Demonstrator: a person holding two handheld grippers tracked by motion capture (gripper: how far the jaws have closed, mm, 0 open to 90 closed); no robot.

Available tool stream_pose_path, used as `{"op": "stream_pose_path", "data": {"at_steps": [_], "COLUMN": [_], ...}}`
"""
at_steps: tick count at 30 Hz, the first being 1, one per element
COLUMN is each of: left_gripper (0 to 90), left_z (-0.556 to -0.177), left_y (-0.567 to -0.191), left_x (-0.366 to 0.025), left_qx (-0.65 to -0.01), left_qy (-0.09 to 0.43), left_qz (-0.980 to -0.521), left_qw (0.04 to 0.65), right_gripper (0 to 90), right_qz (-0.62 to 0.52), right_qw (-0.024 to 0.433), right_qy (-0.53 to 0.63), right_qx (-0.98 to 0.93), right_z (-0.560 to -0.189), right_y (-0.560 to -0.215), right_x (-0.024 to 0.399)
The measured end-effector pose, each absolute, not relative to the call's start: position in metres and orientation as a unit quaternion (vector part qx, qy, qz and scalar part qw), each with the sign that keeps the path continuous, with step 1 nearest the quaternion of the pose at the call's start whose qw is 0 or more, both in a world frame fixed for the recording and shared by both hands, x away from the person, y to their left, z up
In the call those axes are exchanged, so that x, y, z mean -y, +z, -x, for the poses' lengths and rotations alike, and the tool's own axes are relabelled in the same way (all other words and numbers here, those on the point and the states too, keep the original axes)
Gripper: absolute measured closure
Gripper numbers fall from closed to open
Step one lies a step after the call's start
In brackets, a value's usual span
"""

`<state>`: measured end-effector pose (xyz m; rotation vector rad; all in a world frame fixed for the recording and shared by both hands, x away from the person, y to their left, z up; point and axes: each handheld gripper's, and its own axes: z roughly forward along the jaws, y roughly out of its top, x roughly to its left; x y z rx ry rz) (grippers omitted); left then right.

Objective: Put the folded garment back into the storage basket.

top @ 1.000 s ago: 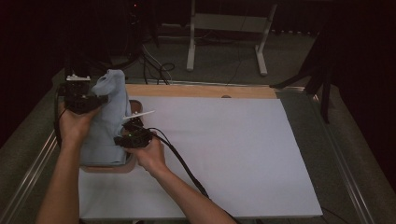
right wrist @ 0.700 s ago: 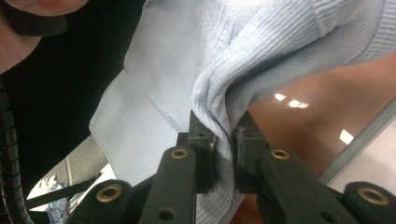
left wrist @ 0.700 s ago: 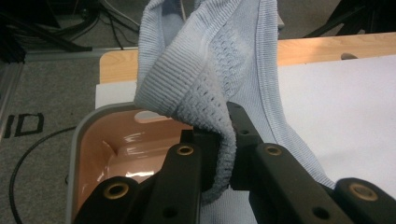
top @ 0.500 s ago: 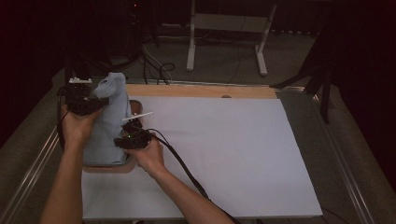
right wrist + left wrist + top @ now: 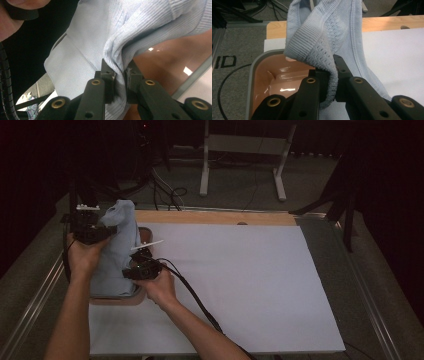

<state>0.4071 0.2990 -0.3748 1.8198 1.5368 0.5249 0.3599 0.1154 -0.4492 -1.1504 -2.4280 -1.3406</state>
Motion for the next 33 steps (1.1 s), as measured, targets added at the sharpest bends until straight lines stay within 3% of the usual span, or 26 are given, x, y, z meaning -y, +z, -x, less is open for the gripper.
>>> {"op": "stream_pose_path", "data": {"at_steps": [33], "left_gripper": [84.7], "left_z": [-0.413], "left_y": [-0.396], "left_x": [-0.300], "left_qx": [-0.607], "left_qy": [0.191], "left_qz": [-0.700], "left_qw": [0.323], "right_gripper": [79.1], "right_qz": [0.387], "right_qw": [0.077], "right_qy": [-0.417], "right_qx": [0.819], "right_z": [-0.362], "right_y": [-0.459], "right_x": [-0.120]}}
